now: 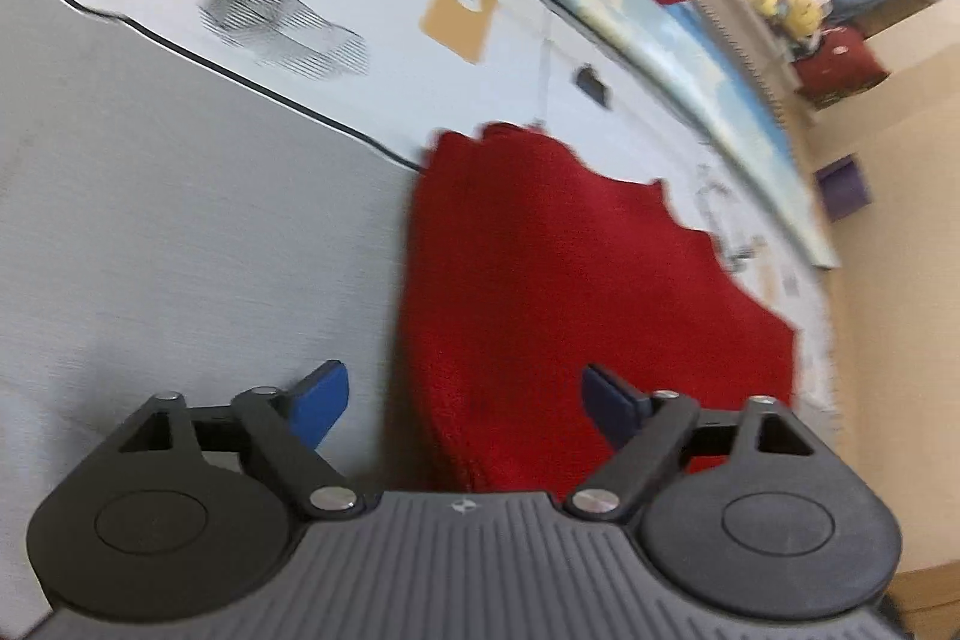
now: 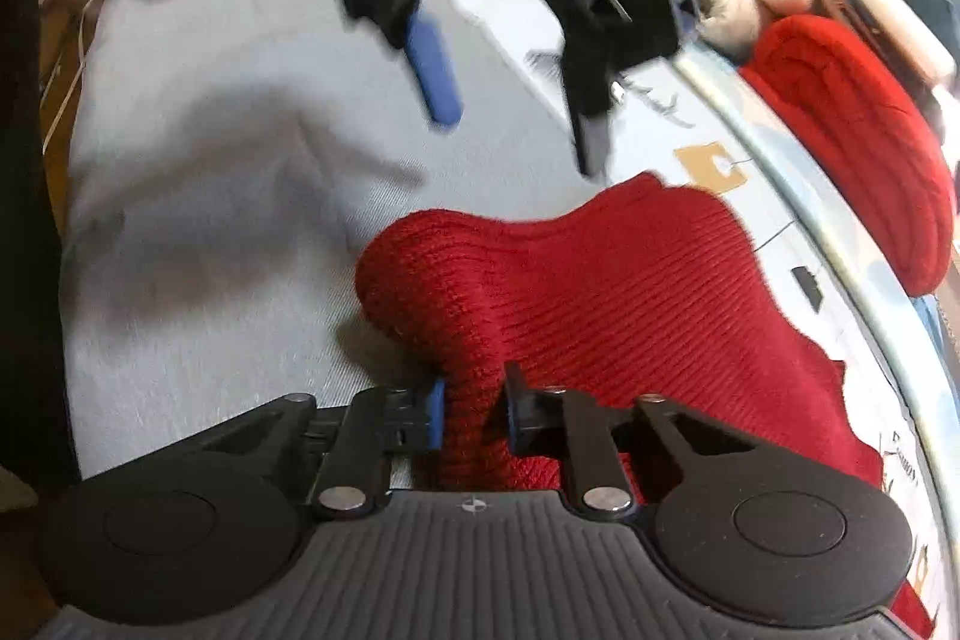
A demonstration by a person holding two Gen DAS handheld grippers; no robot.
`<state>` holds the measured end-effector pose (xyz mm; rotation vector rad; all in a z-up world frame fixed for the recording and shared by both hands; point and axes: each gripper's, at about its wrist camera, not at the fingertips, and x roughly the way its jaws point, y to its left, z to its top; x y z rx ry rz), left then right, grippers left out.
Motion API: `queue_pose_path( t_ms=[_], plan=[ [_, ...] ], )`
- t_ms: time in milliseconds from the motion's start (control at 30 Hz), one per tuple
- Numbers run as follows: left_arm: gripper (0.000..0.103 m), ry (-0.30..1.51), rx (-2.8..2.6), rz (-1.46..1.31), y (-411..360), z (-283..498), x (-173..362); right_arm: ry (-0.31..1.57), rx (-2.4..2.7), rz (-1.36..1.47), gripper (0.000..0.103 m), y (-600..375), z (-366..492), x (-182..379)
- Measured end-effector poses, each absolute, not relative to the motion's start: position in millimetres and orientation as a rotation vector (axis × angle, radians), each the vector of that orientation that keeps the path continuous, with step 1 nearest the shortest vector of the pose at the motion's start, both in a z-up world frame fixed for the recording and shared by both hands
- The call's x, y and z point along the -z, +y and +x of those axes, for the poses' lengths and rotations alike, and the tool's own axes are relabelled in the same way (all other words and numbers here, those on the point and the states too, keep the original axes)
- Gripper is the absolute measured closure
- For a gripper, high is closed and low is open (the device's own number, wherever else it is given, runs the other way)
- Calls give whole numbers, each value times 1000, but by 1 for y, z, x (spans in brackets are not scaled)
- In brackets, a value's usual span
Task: Fold small clothes
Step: 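Close both tools on the folded edge of the sweater, then lift the gripped edge with both tools and fold it over the sweater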
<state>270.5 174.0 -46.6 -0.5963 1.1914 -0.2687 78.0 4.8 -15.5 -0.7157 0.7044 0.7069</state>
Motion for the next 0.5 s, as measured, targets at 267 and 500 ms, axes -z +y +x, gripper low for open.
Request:
queue_pose_path(
  t_ms=[267, 500],
  plan=[
    [14, 1319, 377, -751, 141, 298, 75, 625, -687, -558, 87, -34, 73, -29],
    [38, 1367, 388, -725, 119, 314, 93, 606, -695, -526, 87, -49, 68, -37]
  ],
)
